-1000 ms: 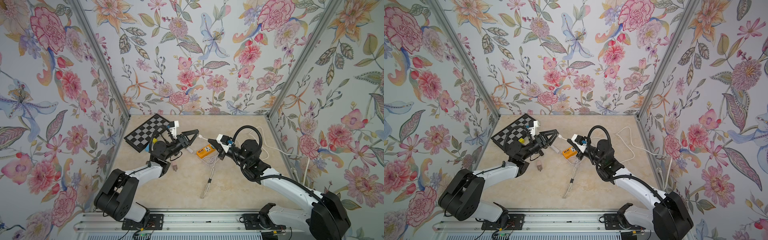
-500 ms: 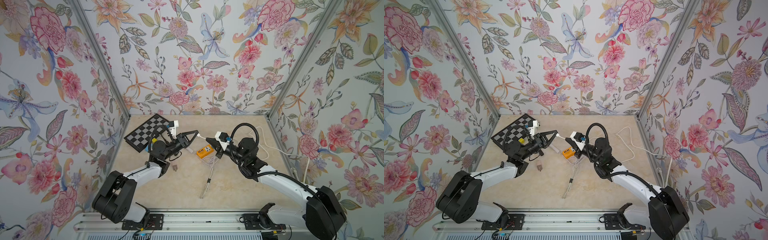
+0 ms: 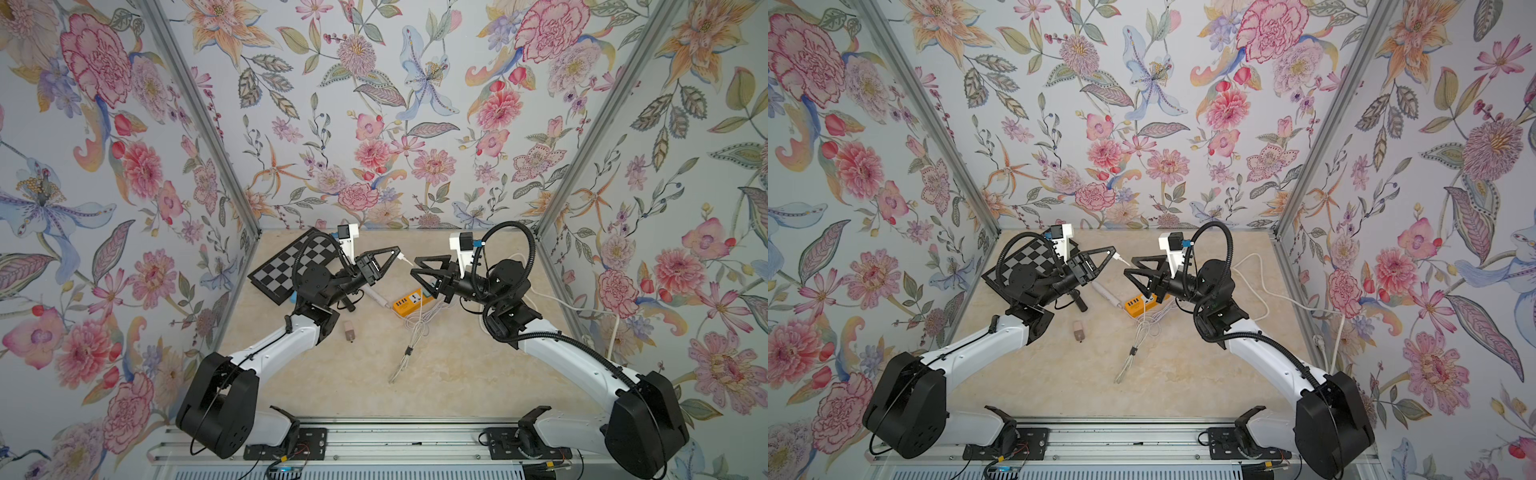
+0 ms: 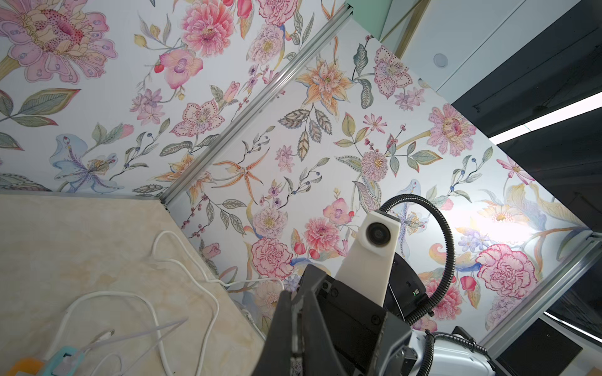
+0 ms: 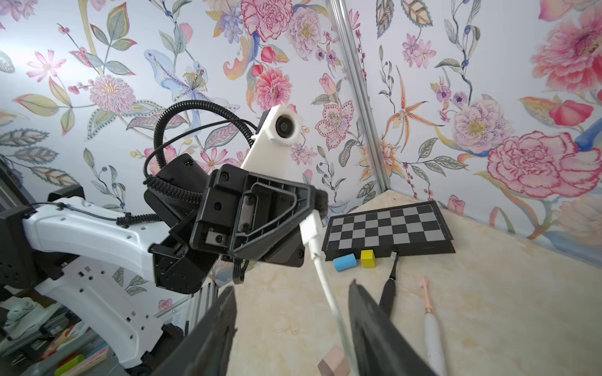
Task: Charge the electric toothbrush
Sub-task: Pick up the charging cable from the center of the board.
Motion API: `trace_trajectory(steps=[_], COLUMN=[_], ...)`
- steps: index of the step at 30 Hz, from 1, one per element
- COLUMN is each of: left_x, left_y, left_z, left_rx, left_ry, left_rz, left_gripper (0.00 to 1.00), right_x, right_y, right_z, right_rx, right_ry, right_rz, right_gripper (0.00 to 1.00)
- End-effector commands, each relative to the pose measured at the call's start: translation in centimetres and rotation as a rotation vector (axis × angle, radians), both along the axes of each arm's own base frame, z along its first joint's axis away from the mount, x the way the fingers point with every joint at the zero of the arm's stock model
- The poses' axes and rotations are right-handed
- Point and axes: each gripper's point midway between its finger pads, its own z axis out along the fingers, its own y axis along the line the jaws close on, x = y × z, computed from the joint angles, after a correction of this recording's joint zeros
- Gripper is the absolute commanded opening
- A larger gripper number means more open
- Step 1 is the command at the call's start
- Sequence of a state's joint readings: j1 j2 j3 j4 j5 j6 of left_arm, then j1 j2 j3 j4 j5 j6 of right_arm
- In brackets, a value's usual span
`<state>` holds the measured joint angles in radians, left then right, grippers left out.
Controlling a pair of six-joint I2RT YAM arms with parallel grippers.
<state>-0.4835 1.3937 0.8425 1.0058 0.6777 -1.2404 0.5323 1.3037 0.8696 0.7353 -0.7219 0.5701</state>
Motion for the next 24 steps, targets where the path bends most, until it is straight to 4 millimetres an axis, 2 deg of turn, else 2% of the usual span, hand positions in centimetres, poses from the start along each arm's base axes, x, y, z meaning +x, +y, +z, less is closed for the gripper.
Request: trace_trajectory(steps=[1,7,11,16,24], left_x=[-0.5,-1.0,-0.9,-1.0,-1.1], left_y=[-0.1,0.0,0.0,-0.1,-0.5], left_z=[1.7,2.0,1.9,2.1,1.8], left_rx=[-0.007,-0.032,-0.034,-0.056,-0.043], left_ry=[-0.066,-0.062,-0.056,-0.058,-0.062], left_rz=[-0.011,-0.025,-0.024,-0.037,-0.037], left_gripper=[0.00,0.00,0.00,0.00,0.00], right_x=[-0.8,-0.4,-0.3,0.0,0.6], right_y=[0.7,1.7,2.0,2.1,2.3], right_z=[1.9,2.0,2.6,2.9,3.2], right_rx=[0.142,0.178,0.214,0.257,0.266], right_ry=[0.145,0.139,0.131,0.131,0.131], right_rz=[0.159,0.196,0.204,0.206,0.201], right_gripper=[0.49,0.48,0.33,0.23,0.21])
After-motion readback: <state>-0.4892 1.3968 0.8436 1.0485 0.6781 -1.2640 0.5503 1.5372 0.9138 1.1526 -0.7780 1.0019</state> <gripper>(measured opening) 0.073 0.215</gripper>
